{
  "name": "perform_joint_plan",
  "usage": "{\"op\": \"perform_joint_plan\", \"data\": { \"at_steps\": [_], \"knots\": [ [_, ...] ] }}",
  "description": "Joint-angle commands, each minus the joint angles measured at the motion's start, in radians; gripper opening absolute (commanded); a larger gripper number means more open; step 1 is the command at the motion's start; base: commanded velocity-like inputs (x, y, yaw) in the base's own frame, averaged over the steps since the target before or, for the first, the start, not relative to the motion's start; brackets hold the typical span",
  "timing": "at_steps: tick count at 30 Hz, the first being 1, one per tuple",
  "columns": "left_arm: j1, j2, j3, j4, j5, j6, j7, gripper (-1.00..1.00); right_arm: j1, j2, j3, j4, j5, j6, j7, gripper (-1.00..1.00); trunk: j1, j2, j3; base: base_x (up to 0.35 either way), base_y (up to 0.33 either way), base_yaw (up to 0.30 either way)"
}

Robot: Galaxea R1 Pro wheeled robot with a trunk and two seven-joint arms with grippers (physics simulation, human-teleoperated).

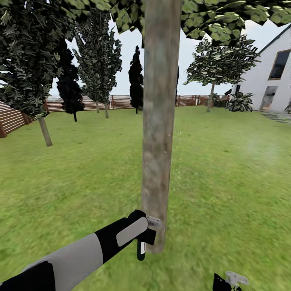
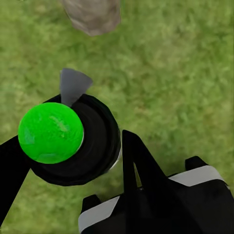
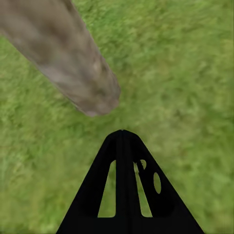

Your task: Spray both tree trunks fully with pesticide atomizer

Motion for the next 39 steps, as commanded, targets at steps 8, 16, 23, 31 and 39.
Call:
{"op": "perform_joint_plan", "data": {
  "at_steps": [8, 16, 23, 31, 39],
  "knots": [
    [-0.001, -0.001, -0.004, 0.000, 0.008, -0.001, 0.010, -1.00, -0.001, 0.001, -0.002, 0.001, -0.007, -0.002, 0.007, -1.00, 0.001, -0.002, -0.002, 0.114, 0.111, -0.164],
    [-0.001, -0.002, -0.002, 0.000, 0.014, 0.003, 0.014, -1.00, -0.001, 0.002, 0.000, 0.001, -0.007, -0.005, 0.007, -1.00, 0.001, -0.002, -0.002, 0.068, 0.054, -0.025],
    [-0.076, -0.007, 0.031, 0.001, 0.040, 0.049, 0.092, -1.00, -0.001, 0.002, 0.001, 0.001, -0.006, -0.005, 0.005, -1.00, 0.001, -0.002, -0.002, 0.017, 0.014, -0.001],
    [-0.328, -0.012, 0.072, 0.101, 0.278, 0.101, 0.249, -1.00, -0.001, 0.002, 0.003, 0.001, -0.006, -0.005, 0.006, -1.00, 0.001, -0.002, -0.002, 0.000, 0.000, 0.000],
    [-0.604, -0.014, 0.073, 0.110, 0.611, 0.123, 0.502, -1.00, -0.001, 0.003, 0.007, 0.002, 0.002, -0.005, -0.015, -1.00, 0.001, -0.002, -0.002, 0.000, 0.000, 0.000]
  ]
}}
